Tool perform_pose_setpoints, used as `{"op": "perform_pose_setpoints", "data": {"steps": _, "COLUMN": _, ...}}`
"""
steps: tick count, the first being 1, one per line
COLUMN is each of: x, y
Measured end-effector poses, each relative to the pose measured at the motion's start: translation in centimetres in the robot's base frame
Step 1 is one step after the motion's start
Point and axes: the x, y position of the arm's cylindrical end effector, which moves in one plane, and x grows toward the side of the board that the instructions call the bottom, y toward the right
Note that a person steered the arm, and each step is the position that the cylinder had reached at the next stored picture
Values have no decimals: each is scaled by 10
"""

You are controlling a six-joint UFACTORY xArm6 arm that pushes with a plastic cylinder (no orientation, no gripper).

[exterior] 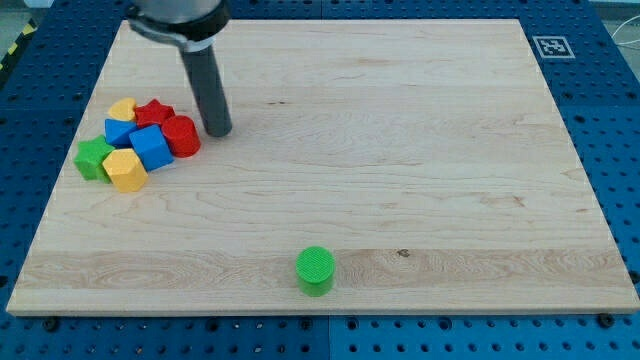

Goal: Move the green star along with yellow hexagon left and down a bit

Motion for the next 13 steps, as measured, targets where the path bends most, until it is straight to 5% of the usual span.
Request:
{"op": "perform_pose_setpoints", "data": {"steps": 1, "x": -45, "y": 9}}
{"op": "perform_pose_setpoints", "data": {"steps": 2, "x": -72, "y": -42}}
{"op": "perform_pose_setpoints", "data": {"steps": 4, "x": -86, "y": -181}}
{"op": "perform_pose_setpoints", "data": {"steps": 5, "x": -84, "y": -184}}
{"op": "perform_pose_setpoints", "data": {"steps": 8, "x": -49, "y": -182}}
{"op": "perform_pose_setpoints", "data": {"steps": 9, "x": 8, "y": -175}}
{"op": "perform_pose_setpoints", "data": {"steps": 11, "x": 42, "y": -162}}
{"op": "perform_pose_setpoints", "data": {"steps": 13, "x": 78, "y": -98}}
